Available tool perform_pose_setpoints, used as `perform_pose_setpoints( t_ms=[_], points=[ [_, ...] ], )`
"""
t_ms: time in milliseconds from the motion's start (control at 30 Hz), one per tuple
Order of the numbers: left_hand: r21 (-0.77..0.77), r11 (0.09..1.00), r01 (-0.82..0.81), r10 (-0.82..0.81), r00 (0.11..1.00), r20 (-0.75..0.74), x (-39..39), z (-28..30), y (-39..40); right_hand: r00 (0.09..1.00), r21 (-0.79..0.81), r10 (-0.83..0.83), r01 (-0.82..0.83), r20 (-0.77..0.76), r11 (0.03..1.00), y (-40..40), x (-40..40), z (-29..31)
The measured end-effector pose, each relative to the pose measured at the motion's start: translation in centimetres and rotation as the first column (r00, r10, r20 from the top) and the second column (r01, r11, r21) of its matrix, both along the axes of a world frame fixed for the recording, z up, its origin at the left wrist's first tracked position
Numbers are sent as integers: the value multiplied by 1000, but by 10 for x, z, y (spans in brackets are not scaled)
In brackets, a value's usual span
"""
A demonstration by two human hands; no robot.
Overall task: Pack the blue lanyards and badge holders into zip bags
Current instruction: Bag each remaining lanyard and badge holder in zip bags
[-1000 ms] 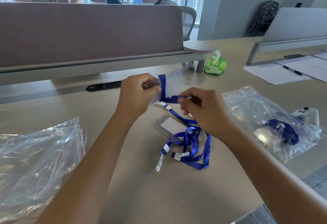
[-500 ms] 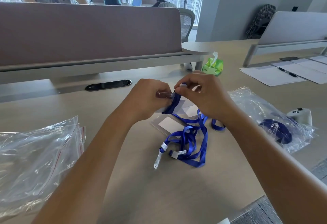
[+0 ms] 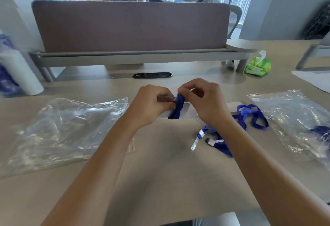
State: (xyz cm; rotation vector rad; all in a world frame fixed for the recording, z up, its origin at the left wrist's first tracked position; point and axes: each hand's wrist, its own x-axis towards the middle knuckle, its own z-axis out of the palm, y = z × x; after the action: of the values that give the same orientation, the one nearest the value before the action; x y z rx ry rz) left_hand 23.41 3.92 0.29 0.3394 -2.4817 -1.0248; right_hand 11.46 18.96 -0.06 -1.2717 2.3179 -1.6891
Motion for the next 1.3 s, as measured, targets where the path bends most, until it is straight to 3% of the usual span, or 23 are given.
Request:
perform_pose_setpoints(
  t_ms=[233,667,767,900,1033,1167,1300],
  points=[
    [-5,980,-197,196,980,-29,68,-6,-29,940,199,280,-242,-195,950,-36,45,-3],
    [-106,910,-401,401,916,-21,117,-12,-51,722,380,521,-372,-455,847,-89,68,-7],
    [-105,905,-413,408,911,-62,114,-17,-54,729,373,488,-334,-481,866,-92,64,-13],
    [-153,860,-486,478,874,-90,115,-25,-68,831,316,342,-213,-439,925,-94,50,-22],
    [-196,824,-531,547,836,38,122,-45,-74,926,223,158,-84,-342,971,-94,40,-28],
    [-387,768,-510,607,772,189,117,-60,-61,936,246,83,3,-341,969,-95,47,-37],
    [-509,692,-513,677,706,208,105,-63,-59,966,194,11,40,-257,980,-93,51,-42]
  ],
)
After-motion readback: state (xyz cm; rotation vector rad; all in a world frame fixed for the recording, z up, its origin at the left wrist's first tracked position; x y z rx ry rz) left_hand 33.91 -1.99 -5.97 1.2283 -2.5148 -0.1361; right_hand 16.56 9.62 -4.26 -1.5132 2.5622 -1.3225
